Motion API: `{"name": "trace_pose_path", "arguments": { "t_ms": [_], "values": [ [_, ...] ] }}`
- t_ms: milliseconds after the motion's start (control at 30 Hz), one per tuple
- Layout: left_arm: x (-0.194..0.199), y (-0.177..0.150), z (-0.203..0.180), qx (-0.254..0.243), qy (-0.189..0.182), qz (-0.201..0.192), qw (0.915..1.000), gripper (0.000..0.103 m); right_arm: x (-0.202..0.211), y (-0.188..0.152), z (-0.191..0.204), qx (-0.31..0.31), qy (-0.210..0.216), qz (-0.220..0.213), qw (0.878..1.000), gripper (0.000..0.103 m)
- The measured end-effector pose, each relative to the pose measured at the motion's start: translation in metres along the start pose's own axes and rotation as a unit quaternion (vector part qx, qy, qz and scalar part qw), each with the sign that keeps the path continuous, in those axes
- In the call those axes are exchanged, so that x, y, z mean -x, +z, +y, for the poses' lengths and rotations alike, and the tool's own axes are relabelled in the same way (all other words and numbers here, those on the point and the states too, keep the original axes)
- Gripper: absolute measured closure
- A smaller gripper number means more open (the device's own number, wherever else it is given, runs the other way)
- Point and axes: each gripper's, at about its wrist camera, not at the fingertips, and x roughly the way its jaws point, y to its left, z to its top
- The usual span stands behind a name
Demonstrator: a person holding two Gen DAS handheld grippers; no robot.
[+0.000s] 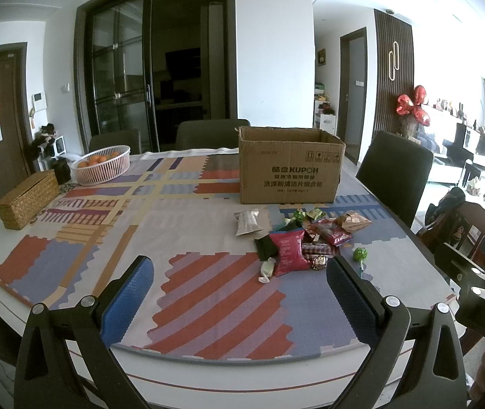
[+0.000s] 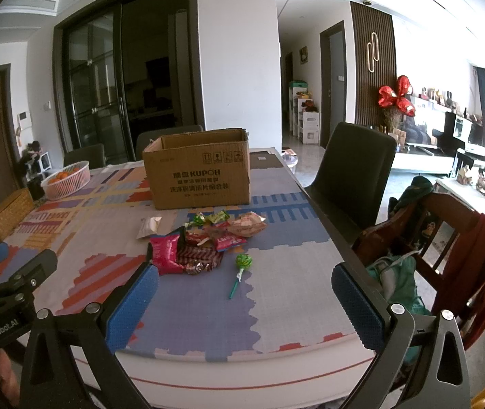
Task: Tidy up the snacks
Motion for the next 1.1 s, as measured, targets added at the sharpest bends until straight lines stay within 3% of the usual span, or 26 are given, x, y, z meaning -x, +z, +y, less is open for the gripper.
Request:
{"name": "trace_pose_path", "arguments": {
  "t_ms": [1100],
  "values": [
    [-0.0003,-0.0019,0.0001,-0.001,-0.004,0.003,1.0000,0.000,-0.0019,-0.0009,-0.0003,0.001,0.001,0.003,1.000,0.000]
  ]
}}
